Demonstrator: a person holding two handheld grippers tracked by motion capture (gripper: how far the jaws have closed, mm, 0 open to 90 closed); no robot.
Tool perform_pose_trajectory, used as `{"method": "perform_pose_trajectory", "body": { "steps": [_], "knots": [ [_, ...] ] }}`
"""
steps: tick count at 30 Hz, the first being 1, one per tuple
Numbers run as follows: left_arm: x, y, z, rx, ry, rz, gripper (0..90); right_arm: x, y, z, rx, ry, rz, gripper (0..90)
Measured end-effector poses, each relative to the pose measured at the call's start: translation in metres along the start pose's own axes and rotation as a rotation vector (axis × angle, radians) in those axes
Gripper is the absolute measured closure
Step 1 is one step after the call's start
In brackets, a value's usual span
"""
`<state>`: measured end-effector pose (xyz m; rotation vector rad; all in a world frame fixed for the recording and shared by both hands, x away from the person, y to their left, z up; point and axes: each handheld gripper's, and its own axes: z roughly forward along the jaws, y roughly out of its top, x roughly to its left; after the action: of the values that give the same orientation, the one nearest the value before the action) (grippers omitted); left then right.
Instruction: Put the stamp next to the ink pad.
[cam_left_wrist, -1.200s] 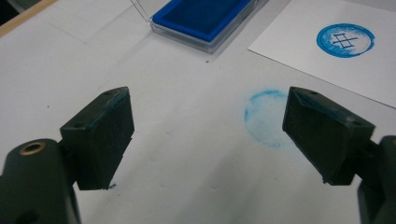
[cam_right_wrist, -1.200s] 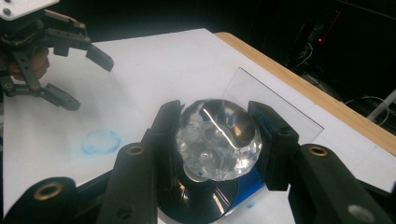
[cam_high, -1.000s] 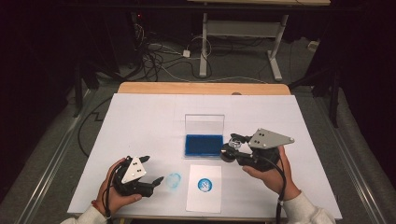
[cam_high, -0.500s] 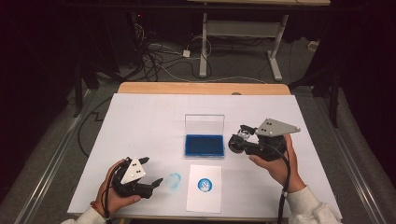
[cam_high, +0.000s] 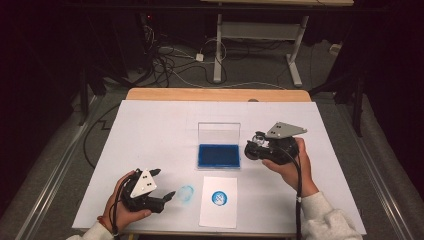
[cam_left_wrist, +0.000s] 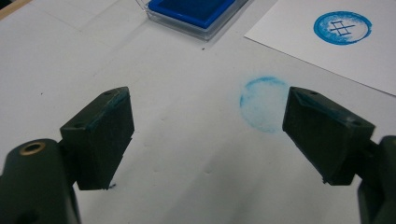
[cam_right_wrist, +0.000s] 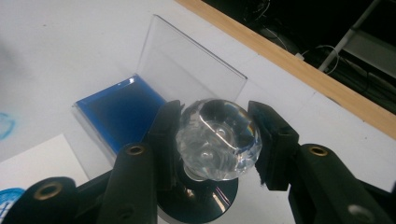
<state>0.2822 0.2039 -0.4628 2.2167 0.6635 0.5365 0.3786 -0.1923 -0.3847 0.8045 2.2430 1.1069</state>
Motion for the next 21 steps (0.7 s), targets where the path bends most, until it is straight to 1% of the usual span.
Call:
{"method": "perform_pose_trajectory", "body": {
  "steps": [3, 6, 8, 12, 16, 19, 21],
  "knots": [
    [0.000, 0.000, 0.001, 0.002, 0.000, -0.001, 16.4, -0.004, -0.003, 0.008, 0.021, -0.020, 0.003, 57.3],
    [0.001, 0.000, 0.001, 0.005, 0.000, -0.001, 16.4, -0.007, -0.005, 0.015, 0.032, -0.025, 0.024, 57.3],
    [0.000, 0.000, 0.002, 0.006, 0.006, 0.000, 16.4, -0.008, -0.007, 0.019, 0.041, -0.032, 0.029, 57.3],
    [0.000, 0.000, 0.002, 0.008, 0.006, 0.000, 16.4, -0.010, -0.010, 0.028, 0.060, -0.038, 0.039, 57.3],
    [0.000, 0.000, 0.003, 0.009, 0.009, -0.003, 16.4, -0.012, -0.014, 0.035, 0.080, -0.051, 0.043, 57.3],
    [0.000, 0.000, 0.003, 0.011, 0.009, -0.001, 16.4, -0.012, -0.017, 0.040, 0.098, -0.048, 0.044, 57.3],
    [0.000, 0.000, 0.003, 0.014, 0.010, 0.001, 16.4, -0.012, -0.018, 0.042, 0.107, -0.055, 0.044, 57.3]
  ]
}}
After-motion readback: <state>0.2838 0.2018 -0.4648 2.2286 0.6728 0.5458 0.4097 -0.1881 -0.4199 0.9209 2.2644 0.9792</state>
